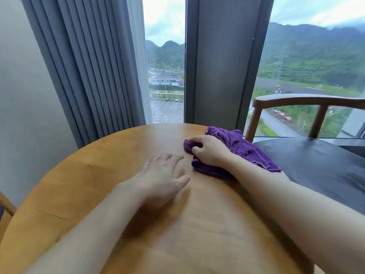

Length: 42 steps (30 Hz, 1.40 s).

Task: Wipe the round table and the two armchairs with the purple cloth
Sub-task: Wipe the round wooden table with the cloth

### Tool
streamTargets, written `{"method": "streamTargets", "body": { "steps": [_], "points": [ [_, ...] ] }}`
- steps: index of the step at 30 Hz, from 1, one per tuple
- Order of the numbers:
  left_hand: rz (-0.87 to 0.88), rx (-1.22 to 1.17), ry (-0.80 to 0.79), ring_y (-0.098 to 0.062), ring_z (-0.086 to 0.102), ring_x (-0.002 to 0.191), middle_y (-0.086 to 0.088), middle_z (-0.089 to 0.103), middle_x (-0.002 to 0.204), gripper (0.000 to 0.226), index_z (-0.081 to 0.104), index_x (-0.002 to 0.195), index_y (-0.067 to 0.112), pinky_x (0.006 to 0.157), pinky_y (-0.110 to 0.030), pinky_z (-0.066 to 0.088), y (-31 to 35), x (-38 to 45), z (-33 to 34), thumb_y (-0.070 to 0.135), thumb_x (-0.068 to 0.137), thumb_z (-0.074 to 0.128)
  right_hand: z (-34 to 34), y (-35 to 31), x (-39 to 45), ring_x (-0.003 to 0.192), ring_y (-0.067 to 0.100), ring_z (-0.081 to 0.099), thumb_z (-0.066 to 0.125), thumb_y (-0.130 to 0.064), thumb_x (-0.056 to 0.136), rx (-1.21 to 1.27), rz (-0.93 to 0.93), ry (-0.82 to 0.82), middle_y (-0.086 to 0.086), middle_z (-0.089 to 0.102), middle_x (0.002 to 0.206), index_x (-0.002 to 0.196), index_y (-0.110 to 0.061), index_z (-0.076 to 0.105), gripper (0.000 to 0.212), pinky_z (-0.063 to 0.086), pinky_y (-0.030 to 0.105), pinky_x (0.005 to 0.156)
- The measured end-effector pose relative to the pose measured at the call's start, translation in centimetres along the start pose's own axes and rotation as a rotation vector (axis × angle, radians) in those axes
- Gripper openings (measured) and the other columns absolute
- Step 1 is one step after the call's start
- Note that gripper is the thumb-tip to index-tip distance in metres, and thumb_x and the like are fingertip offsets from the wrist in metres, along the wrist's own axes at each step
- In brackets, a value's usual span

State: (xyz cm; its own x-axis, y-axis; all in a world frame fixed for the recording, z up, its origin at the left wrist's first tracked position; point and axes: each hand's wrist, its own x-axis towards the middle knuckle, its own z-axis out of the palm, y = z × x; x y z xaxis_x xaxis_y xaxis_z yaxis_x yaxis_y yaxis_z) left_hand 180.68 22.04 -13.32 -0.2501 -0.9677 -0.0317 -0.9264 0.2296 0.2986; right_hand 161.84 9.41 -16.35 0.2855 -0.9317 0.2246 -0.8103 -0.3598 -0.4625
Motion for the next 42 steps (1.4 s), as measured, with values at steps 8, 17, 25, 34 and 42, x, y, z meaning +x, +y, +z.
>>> {"method": "streamTargets", "body": {
  "steps": [8,17,25,34,42],
  "points": [
    [0.033,-0.044,0.031,-0.008,0.012,0.149,0.015,0.018,0.162,0.064,0.025,0.152,0.038,0.123,-0.032,0.009,-1.9,0.9,1.7,0.063,0.095,0.037,-3.2,5.3,1.1,0.108,0.016,0.062,0.050,-0.031,0.084,-0.031,0.147,0.057,-0.010,0.071,0.121,0.118,-0.035,0.070,0.040,0.049,0.036,0.099],
    [-0.020,-0.007,0.056,-0.016,0.016,0.148,0.003,0.024,0.159,0.054,0.031,0.147,0.025,0.123,-0.040,0.006,0.0,2.0,2.1,0.046,0.097,0.035,-2.0,4.8,8.1,0.107,0.014,0.058,0.042,-0.038,0.081,-0.140,0.239,0.007,-0.021,0.065,0.102,0.099,-0.045,0.062,0.028,0.046,0.036,0.090],
    [0.005,-0.035,0.087,-0.012,0.014,0.149,0.007,0.023,0.160,0.057,0.030,0.149,0.030,0.123,-0.038,0.005,-0.9,1.8,2.5,0.052,0.096,0.036,-2.1,3.4,0.9,0.132,0.016,0.052,0.046,-0.025,0.088,-0.109,-0.052,-0.107,-0.006,0.058,0.146,0.143,-0.028,0.056,0.056,0.038,0.032,0.113],
    [0.044,-0.019,0.142,-0.011,0.027,0.146,0.009,0.032,0.159,0.054,0.045,0.141,0.032,0.121,-0.039,0.021,-1.1,1.7,1.9,0.057,0.093,0.042,-5.6,8.1,0.7,0.130,0.018,0.052,0.045,-0.032,0.088,-0.152,0.171,-0.026,-0.011,0.059,0.142,0.135,-0.039,0.059,0.050,0.042,0.041,0.108],
    [0.050,-0.016,0.116,-0.015,0.030,0.143,0.004,0.036,0.155,0.048,0.046,0.139,0.040,0.119,-0.038,0.022,-0.6,1.6,1.7,0.051,0.093,0.043,-4.0,7.3,1.5,0.132,0.017,0.051,0.041,-0.033,0.086,-0.195,0.120,-0.027,-0.010,0.059,0.144,0.137,-0.038,0.059,0.054,0.040,0.035,0.109]
  ]
}}
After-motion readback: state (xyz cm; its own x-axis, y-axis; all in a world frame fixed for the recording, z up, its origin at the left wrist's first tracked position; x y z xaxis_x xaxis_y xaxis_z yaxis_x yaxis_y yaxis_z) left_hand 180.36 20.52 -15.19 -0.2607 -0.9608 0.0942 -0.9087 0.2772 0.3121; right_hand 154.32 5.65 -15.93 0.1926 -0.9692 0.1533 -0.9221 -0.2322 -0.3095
